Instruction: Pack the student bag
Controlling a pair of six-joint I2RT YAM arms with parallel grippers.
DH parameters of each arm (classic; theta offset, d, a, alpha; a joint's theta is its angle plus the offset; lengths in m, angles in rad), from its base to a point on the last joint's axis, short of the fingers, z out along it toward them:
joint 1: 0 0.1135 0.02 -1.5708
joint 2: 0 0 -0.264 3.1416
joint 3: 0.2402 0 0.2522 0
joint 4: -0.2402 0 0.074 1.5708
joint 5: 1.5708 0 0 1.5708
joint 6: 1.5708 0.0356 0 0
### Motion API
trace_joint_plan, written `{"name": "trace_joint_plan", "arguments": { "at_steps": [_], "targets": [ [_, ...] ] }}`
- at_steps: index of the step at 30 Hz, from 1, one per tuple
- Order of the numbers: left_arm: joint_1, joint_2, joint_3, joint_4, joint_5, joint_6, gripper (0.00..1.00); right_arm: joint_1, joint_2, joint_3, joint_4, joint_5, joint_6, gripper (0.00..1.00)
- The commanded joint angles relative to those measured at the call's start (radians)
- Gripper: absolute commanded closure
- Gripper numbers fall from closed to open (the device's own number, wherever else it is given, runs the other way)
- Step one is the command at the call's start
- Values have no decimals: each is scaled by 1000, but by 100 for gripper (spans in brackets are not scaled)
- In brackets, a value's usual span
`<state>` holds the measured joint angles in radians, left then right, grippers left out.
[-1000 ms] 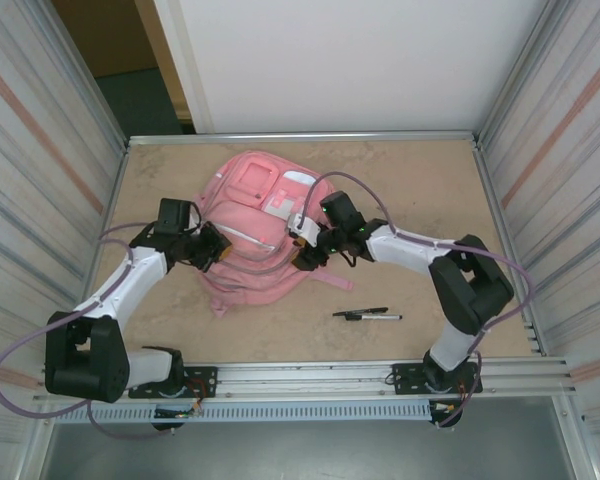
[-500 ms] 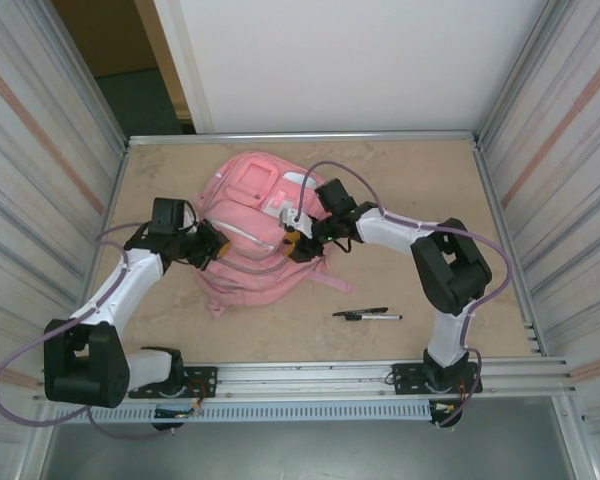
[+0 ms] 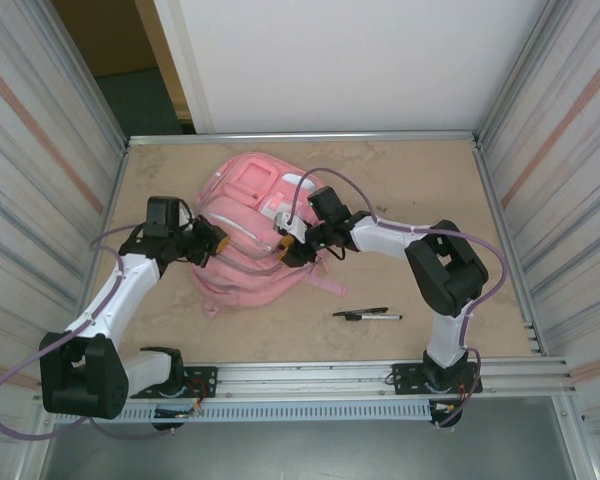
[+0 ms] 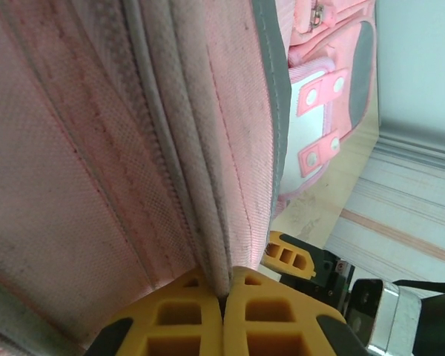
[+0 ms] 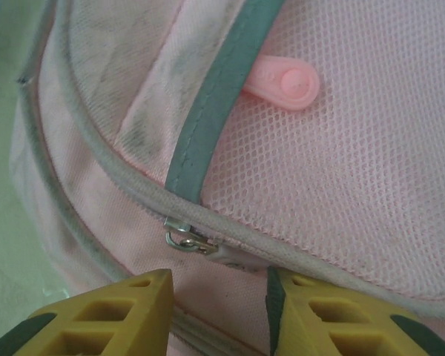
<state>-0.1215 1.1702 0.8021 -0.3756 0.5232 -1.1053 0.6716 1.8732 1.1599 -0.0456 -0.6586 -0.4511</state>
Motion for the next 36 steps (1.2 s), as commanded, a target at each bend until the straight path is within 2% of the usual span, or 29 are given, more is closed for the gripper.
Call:
{"name": "trace_joint_plan", "arguments": {
  "at_steps": [1, 3, 4, 11, 13, 15, 17, 20, 24, 30, 32, 34, 36],
  "targets": [
    [-7, -57, -6, 77, 82, -30, 100, 31, 11, -36, 182, 121, 154, 56],
    [-7, -61, -23, 101, 81, -43, 100, 44, 5, -63, 256, 340, 224, 50],
    [-6, -59, -26, 108, 83, -43, 100, 47, 7, -67, 261, 385, 232, 49],
    [-7, -64, -45, 121, 93, -40, 100, 1, 24, -104, 369, 256, 446, 47],
    [-4, -60, -37, 106, 99, -20, 100, -23, 30, -117, 413, 177, 458, 58],
    [-4, -60, -37, 102, 101, -17, 100, -35, 29, -116, 408, 82, 418, 79],
    [-3, -57, -42, 110, 97, -23, 100, -34, 1, -126, 377, 16, 351, 88],
    [3, -39, -22, 92, 91, 5, 100, -28, -44, -171, 364, -53, 197, 88],
    [0, -29, -62, 140, 52, -42, 100, 5, -74, -189, 322, 22, 35, 88],
    [3, -27, -96, 176, 28, -63, 100, 55, -120, -173, 158, -10, -193, 92],
    [5, -18, -87, 168, 31, -50, 100, 57, -133, -178, 143, 2, -195, 90],
    [5, -10, -73, 162, 59, -37, 100, 30, -135, -197, 183, -5, -130, 70],
    [2, -10, -70, 162, 81, -42, 100, -11, -145, -233, 278, 7, -21, 65]
  ]
}}
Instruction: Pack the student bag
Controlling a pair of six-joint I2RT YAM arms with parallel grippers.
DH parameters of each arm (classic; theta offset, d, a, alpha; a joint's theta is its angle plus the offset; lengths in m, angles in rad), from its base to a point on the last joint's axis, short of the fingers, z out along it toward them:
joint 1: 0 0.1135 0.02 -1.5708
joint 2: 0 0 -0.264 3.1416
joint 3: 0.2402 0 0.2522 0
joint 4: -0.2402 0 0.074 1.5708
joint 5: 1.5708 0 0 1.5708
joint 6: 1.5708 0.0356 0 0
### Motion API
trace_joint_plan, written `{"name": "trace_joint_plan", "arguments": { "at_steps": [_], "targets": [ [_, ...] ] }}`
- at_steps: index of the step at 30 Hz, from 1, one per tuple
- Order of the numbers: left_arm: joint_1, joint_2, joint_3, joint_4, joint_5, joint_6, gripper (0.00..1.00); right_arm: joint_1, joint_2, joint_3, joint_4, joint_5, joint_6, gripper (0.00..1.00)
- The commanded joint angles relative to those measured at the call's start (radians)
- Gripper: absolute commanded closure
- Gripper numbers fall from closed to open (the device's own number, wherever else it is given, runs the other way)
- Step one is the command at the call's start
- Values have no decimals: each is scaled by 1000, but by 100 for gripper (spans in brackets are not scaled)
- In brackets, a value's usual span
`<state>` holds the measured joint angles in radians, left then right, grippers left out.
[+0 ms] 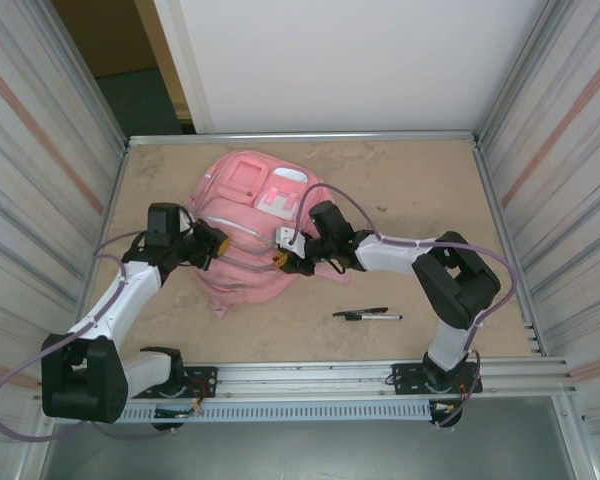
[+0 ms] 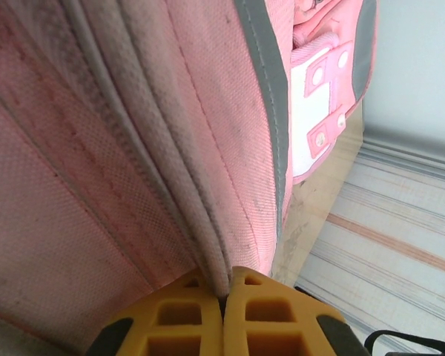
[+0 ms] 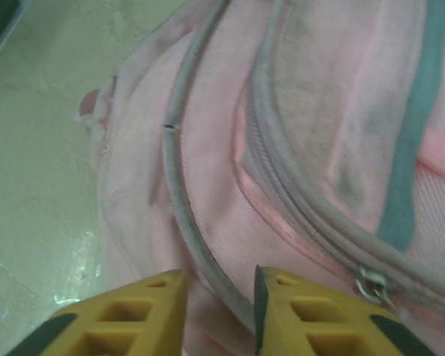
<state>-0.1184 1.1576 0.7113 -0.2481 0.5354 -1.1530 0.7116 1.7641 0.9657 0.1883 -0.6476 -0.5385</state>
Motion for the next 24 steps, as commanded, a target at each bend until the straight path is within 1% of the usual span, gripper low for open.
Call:
{"name": "trace_joint_plan", "arguments": {
  "at_steps": [1, 3, 5, 6, 7, 10, 13, 17, 19, 21, 23, 24],
  "targets": [
    [-3, 3, 20, 37, 78, 1, 100, -62, -47, -59, 77, -2, 87, 64],
    [-4, 12, 31, 49, 121, -1, 100, -70, -50, -91, 140, 26, 116, 60],
    [-6, 21, 53, 30, 152, 17, 100, -80, -32, -96, 181, 46, 145, 58],
    [-12, 22, 62, 23, 155, 21, 100, -88, -23, -95, 200, 51, 166, 55],
    [-17, 21, 64, 20, 152, 20, 100, -93, -16, -94, 216, 50, 187, 48],
    [-36, 33, 68, 25, 152, 21, 100, -110, 1, -97, 282, 31, 240, 48],
    [-77, 54, 71, 24, 150, 28, 100, -119, 5, -98, 325, 27, 260, 48],
    [-107, 105, 101, 10, 196, 60, 100, -123, 41, -62, 290, -14, 240, 48],
    [-118, 110, 107, 6, 192, 64, 100, -124, 80, -53, 290, -19, 225, 50],
    [-130, 108, 111, 6, 167, 61, 100, -122, 79, -59, 282, -38, 200, 57],
    [-130, 114, 126, -10, 167, 76, 100, -120, 57, -69, 256, -39, 168, 67],
    [-131, 117, 132, -20, 165, 85, 100, -120, 48, -70, 234, -46, 152, 76]
  ]
}}
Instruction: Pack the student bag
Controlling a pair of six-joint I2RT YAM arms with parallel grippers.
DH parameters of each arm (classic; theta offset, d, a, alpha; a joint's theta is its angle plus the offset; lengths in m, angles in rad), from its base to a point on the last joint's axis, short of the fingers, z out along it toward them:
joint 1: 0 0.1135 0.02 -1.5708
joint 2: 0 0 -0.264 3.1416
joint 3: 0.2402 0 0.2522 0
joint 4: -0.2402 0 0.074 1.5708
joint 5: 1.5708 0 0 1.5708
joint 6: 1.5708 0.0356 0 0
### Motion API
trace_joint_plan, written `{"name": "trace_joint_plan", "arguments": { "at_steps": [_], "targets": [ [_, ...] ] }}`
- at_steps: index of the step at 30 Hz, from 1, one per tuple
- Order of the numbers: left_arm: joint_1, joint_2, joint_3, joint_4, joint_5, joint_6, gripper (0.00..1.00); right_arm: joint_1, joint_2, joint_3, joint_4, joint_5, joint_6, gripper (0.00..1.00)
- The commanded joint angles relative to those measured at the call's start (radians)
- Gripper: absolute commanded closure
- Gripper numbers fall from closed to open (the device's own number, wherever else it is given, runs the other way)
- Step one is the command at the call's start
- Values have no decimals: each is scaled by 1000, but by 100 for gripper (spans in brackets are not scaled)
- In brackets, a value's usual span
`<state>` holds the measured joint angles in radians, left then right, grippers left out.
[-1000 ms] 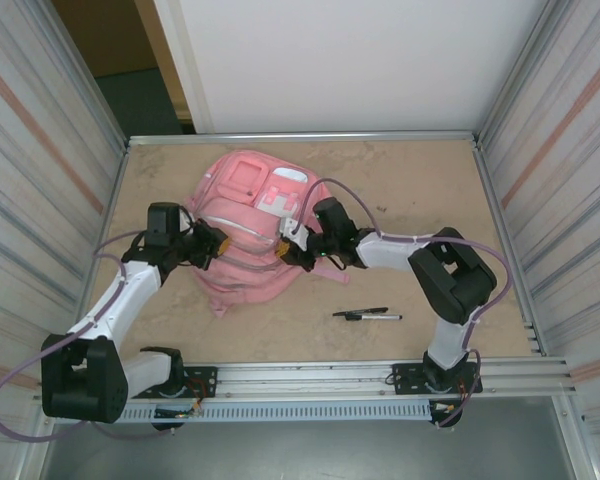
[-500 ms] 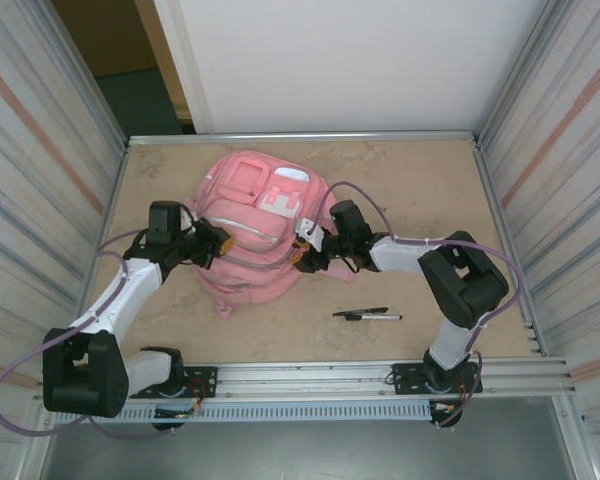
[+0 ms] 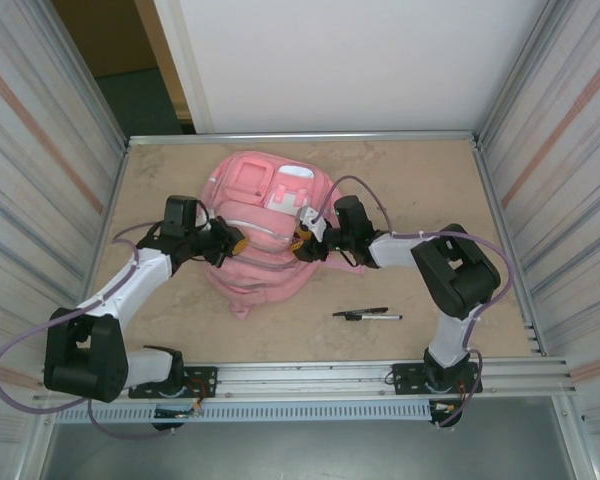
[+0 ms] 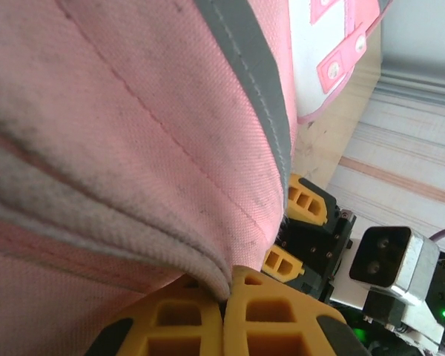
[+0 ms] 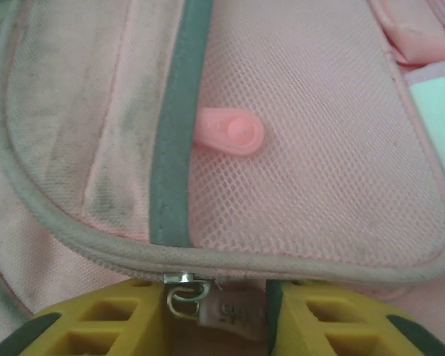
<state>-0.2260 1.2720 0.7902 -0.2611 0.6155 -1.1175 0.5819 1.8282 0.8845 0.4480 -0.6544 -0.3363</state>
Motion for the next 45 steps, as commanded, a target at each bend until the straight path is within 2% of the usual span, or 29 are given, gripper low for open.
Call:
{"name": "trace_joint_plan", "arguments": {
  "at_steps": [1, 8, 14, 15, 17, 18, 19, 21, 23, 27, 32, 35, 40, 42, 43, 45],
  "targets": [
    [-24, 1, 54, -13, 79, 53, 100, 9, -28, 19, -69, -47, -72, 82],
    [-8, 7, 34, 6, 42, 47, 100, 10, -134, 25, -295, -54, -247, 93],
    [-7, 33, 34, 40, 11, 35, 100, 25, -172, 56, -398, -30, -239, 97],
    [-9, 37, 29, 49, 6, 29, 100, 28, -160, 90, -465, 13, -188, 97],
    [-9, 35, 16, 72, -14, 5, 100, 49, -103, 260, -799, 154, -112, 96],
    [-9, 35, 10, 85, -28, -2, 100, 66, -68, 343, -914, 271, -38, 98],
    [-9, 36, 9, 91, -39, -10, 100, 74, -43, 390, -988, 324, 18, 98],
    [-15, 34, -1, 117, -73, -33, 100, 70, -17, 435, -1075, 238, 31, 96],
    [-23, 36, -20, 167, -102, -79, 100, 62, -4, 455, -1110, 145, 65, 95],
    [-28, 64, 0, 204, -109, -103, 100, 84, 33, 508, -1196, 96, 143, 95],
    [-57, 79, -9, 244, -188, -132, 100, 145, 76, 587, -1315, 0, 187, 92],
    [-67, 103, -3, 260, -189, -135, 100, 142, 104, 610, -1295, -11, 290, 91],
    [-122, 138, 0, 292, -222, -135, 100, 105, 148, 647, -1187, -90, 593, 88],
    [-131, 153, -3, 290, -229, -135, 100, 101, 142, 631, -1133, -145, 656, 80],
    [-127, 161, -5, 293, -217, -128, 100, 96, 129, 625, -1129, -135, 664, 78],
    [-104, 172, -2, 283, -167, -90, 100, 92, 65, 578, -1129, -8, 655, 70]
  ]
}}
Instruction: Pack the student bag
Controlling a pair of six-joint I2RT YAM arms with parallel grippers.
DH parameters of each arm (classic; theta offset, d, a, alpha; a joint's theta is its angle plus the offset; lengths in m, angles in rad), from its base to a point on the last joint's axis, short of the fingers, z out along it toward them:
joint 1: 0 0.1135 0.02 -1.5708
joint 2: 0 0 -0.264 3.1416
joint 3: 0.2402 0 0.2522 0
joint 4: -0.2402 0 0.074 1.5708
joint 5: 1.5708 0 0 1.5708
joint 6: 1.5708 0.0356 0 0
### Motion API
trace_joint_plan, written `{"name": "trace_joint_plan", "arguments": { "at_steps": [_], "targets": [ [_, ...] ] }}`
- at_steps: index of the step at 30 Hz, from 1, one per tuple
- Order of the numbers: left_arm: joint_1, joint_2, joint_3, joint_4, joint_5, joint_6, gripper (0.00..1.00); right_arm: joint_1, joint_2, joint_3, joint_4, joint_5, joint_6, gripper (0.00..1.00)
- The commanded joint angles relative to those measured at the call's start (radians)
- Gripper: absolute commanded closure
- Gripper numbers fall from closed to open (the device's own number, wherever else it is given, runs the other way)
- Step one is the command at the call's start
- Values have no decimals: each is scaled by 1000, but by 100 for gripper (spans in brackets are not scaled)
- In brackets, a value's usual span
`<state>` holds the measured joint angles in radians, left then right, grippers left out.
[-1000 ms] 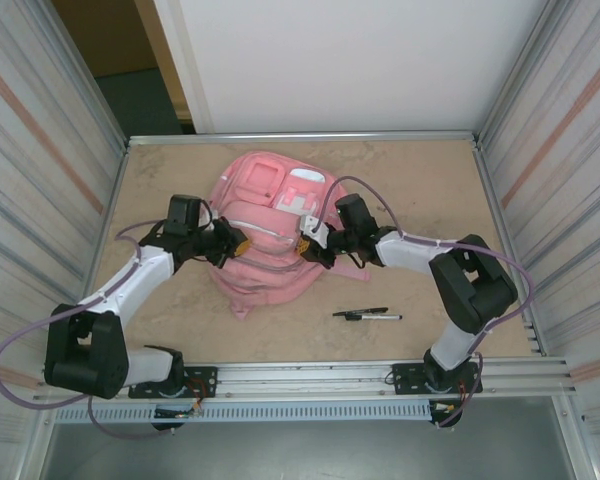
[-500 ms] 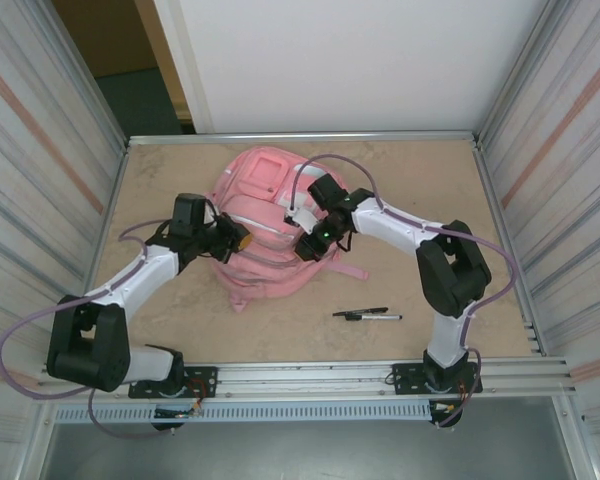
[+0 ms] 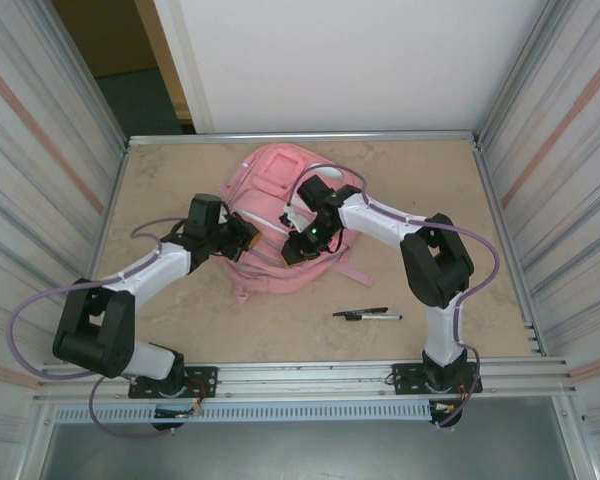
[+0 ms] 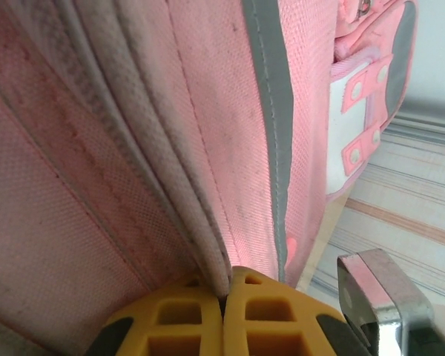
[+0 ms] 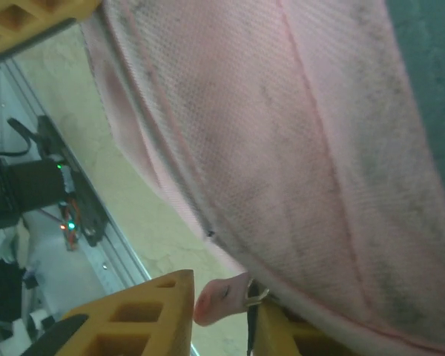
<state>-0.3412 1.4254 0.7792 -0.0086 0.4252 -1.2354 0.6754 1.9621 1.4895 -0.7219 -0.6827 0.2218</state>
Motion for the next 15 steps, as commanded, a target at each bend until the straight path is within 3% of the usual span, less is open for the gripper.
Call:
{"name": "trace_joint_plan", "arguments": {
  "at_steps": [1, 2, 3, 6, 11, 12, 14, 15],
  "targets": [
    [28, 21, 17, 6, 51, 65, 100, -3, -113, -68, 51, 99, 95, 66],
    [42, 19, 26, -32, 66, 104, 100, -4, -159, -109, 65, 166, 96, 8],
    [58, 15, 42, -81, 79, 152, 100, -8, -211, -156, 79, 221, 92, 1],
    [80, 2, 82, -160, 125, 291, 85, -7, -345, -253, 88, 361, 61, 1],
    [64, -65, 115, -263, 142, 430, 60, 116, -509, -288, 48, 995, -16, 1],
    [51, -85, 116, -278, 135, 456, 57, 126, -541, -302, 75, 1074, -14, 1],
    [7, -118, 132, -339, 104, 522, 55, 105, -589, -320, 110, 1155, 72, 1],
    [-28, -126, 148, -381, 89, 578, 55, 79, -603, -316, 75, 1172, 197, 1]
  ]
}}
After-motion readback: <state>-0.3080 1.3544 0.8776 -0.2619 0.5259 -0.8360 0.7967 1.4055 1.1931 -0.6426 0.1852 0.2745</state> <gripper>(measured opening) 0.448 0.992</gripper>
